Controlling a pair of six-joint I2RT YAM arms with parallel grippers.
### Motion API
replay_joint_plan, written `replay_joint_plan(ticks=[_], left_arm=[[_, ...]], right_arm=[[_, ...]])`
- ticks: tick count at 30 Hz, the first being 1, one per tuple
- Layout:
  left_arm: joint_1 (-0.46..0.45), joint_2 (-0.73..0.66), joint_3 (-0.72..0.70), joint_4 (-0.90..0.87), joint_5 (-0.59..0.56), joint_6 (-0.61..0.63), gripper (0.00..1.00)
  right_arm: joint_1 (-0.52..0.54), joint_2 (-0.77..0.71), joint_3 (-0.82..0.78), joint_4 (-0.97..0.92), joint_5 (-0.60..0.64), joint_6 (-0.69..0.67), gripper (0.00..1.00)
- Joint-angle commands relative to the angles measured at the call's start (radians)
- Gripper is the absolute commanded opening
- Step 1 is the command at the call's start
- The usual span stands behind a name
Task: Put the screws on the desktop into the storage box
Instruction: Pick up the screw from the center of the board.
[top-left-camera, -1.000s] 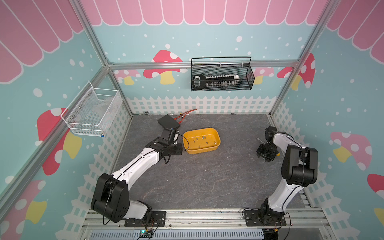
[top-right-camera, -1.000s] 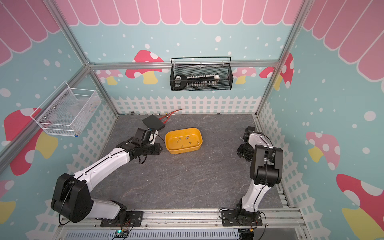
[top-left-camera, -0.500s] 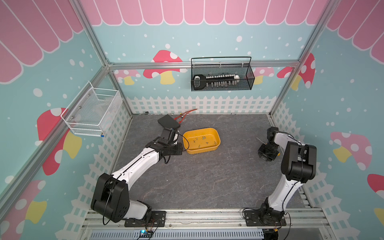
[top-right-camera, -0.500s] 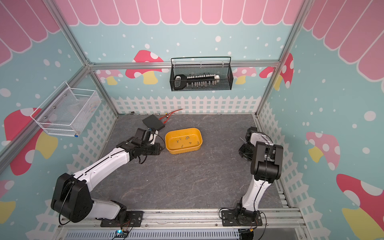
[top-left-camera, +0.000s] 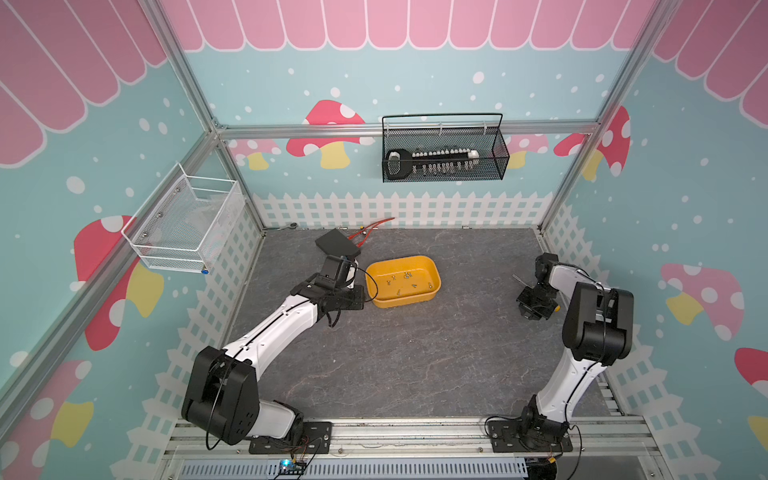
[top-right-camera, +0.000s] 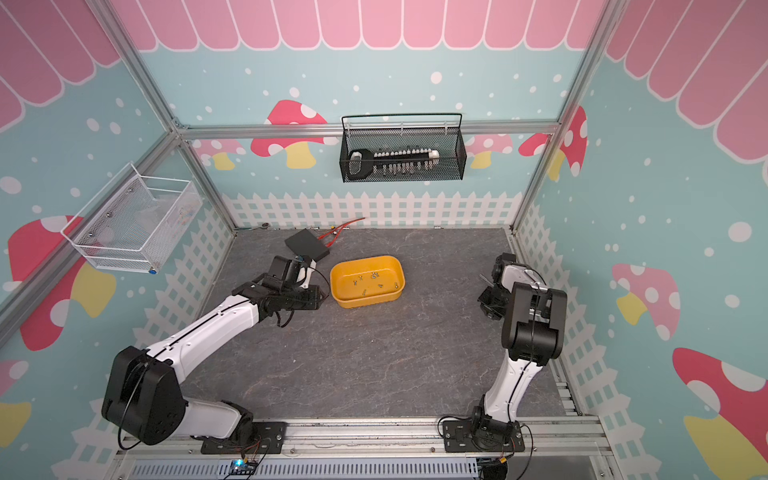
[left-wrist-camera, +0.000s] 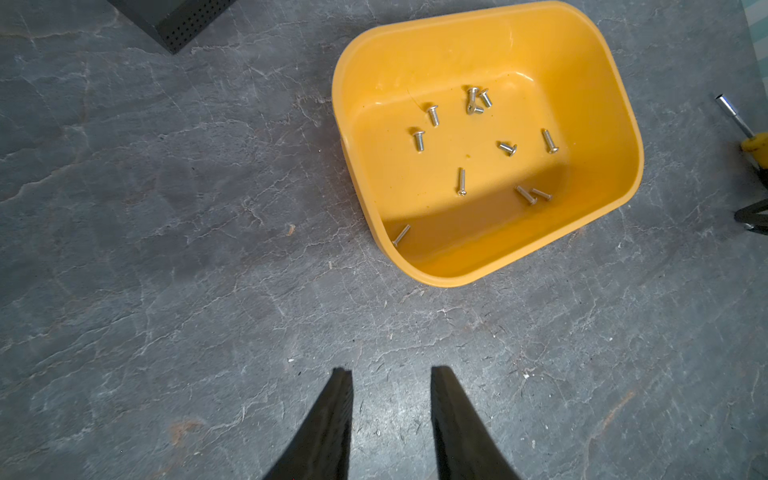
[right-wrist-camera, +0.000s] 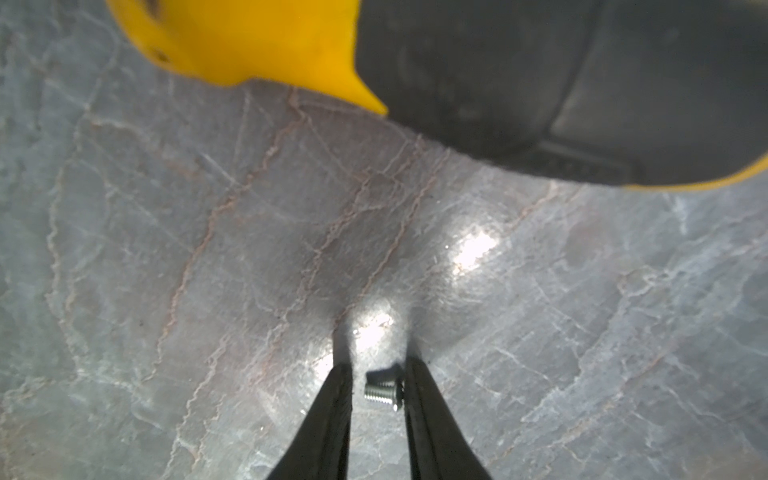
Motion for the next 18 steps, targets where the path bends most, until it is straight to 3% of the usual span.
replay_joint_plan(ticks=[1,18], left_arm=[[0.006,-0.011,-0.014,0.016,0.009,0.018,0.35],[0.010,-0.006,-0.016,0.017,0.004,0.018,0.35]], right_arm=[[-0.007,0.027,-0.007,0.005,-0.004,-0.002,0.23],[-0.002,-0.057,0.058,-0.039,-0.021,-0.026,0.16]])
